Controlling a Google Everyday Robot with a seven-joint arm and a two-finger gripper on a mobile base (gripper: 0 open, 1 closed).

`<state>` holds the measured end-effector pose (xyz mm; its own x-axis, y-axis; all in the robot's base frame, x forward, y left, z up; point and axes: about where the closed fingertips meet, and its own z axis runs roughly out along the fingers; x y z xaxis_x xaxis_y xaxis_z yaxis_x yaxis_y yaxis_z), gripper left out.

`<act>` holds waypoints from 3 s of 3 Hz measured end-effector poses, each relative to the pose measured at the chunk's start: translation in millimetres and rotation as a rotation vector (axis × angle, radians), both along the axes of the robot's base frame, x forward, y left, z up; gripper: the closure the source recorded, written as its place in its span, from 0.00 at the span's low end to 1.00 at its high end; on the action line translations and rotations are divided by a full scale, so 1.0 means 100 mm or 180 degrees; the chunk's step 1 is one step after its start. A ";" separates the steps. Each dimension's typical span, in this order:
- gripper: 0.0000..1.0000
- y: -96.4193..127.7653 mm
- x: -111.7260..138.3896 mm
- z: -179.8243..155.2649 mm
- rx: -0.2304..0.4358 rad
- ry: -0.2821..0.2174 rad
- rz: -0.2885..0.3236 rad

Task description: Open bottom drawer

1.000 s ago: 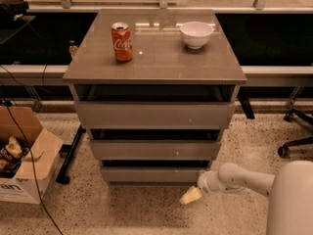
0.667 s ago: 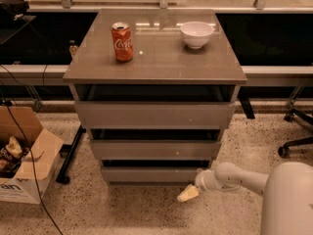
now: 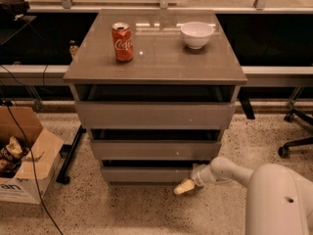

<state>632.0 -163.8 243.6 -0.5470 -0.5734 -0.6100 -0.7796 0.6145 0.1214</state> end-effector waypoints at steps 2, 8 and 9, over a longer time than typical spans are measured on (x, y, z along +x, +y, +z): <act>0.00 0.05 0.27 -0.29 0.0047 0.0130 0.0031; 0.00 0.10 0.25 -0.44 -0.0002 0.0237 0.0086; 0.00 0.11 0.20 -0.53 -0.0053 0.0330 0.0146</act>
Offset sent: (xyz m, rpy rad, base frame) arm 0.0433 0.0005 -0.0448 0.0196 0.0695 0.0048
